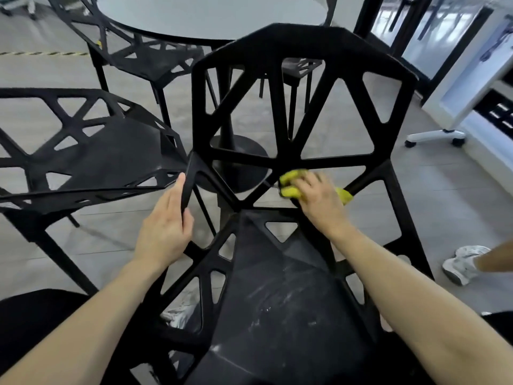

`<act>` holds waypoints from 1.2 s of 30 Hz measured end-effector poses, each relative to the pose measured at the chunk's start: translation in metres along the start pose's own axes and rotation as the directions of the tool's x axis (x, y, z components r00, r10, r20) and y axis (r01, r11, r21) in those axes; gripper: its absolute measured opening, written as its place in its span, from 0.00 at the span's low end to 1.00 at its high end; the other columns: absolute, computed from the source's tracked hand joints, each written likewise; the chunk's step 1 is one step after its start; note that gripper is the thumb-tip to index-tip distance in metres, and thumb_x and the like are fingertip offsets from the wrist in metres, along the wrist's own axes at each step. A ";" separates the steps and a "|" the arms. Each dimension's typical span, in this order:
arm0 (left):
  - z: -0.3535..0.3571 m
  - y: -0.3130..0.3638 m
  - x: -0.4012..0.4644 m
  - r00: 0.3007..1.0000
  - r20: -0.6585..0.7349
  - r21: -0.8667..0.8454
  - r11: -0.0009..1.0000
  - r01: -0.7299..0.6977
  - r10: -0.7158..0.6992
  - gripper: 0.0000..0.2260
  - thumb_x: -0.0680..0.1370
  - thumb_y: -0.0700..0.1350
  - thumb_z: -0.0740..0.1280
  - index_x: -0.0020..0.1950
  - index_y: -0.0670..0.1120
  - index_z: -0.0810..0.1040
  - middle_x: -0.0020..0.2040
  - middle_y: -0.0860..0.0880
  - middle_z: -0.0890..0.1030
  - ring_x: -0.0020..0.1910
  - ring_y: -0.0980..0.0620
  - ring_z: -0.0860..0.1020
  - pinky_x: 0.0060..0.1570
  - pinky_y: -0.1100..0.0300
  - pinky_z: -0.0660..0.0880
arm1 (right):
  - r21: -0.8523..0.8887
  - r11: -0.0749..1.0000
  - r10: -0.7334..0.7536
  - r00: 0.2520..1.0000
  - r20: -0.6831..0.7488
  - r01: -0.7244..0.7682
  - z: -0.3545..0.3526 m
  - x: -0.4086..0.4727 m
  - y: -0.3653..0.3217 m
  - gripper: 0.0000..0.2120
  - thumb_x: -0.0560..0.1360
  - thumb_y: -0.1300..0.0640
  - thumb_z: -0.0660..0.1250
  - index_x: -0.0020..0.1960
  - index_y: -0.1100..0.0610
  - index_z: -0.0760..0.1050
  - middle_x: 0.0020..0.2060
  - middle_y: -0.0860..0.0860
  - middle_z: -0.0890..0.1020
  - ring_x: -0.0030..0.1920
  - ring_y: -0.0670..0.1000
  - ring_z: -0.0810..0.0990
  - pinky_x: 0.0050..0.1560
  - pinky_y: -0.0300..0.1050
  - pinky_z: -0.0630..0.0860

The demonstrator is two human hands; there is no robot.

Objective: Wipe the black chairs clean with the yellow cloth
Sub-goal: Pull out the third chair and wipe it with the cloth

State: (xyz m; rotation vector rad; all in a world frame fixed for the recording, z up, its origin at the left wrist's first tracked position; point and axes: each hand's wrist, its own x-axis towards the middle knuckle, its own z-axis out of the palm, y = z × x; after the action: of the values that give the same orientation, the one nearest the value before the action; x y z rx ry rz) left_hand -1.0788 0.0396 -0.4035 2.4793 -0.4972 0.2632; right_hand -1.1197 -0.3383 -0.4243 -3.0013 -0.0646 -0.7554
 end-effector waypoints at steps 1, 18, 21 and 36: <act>-0.001 0.001 0.000 1.000 0.003 -0.003 1.000 -0.003 0.003 0.33 0.84 0.41 0.64 0.88 0.52 0.55 0.82 0.49 0.69 0.76 0.45 0.72 0.62 0.38 0.78 | -0.041 0.999 -0.021 0.994 0.110 0.026 0.006 -0.025 0.011 0.16 0.78 0.61 0.67 0.66 0.54 0.77 0.63 0.54 0.78 0.56 0.62 0.74 0.56 0.61 0.77; 0.002 -0.006 0.005 0.991 -0.007 -0.012 0.991 0.132 -0.132 0.14 0.83 0.53 0.64 0.39 0.54 0.66 0.32 0.53 0.71 0.37 0.39 0.78 0.35 0.48 0.71 | 0.576 0.815 0.123 0.991 -0.061 -0.065 0.003 0.084 -0.191 0.15 0.80 0.59 0.71 0.66 0.55 0.82 0.57 0.50 0.81 0.55 0.54 0.80 0.57 0.47 0.77; 0.002 -0.004 0.008 0.992 0.015 -0.056 0.991 0.124 -0.123 0.16 0.82 0.54 0.61 0.36 0.54 0.62 0.29 0.53 0.70 0.32 0.42 0.75 0.34 0.49 0.68 | 0.413 0.891 0.102 0.970 0.221 -0.188 0.024 0.029 -0.141 0.17 0.80 0.58 0.69 0.68 0.50 0.82 0.56 0.50 0.81 0.56 0.57 0.82 0.55 0.45 0.74; -0.007 0.005 0.009 0.986 0.003 -0.001 0.986 0.167 -0.167 0.20 0.84 0.54 0.64 0.34 0.52 0.66 0.27 0.52 0.72 0.31 0.43 0.74 0.35 0.50 0.70 | 0.415 0.860 0.204 0.945 0.255 -0.297 0.023 0.022 -0.136 0.13 0.77 0.58 0.74 0.62 0.54 0.85 0.54 0.53 0.80 0.56 0.58 0.81 0.54 0.46 0.75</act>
State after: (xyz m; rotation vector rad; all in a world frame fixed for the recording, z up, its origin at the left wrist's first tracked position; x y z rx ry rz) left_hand -1.0732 0.0370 -0.3928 2.5022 -0.2879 0.1920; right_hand -1.0970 -0.2008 -0.4296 -2.5583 0.1295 -0.3437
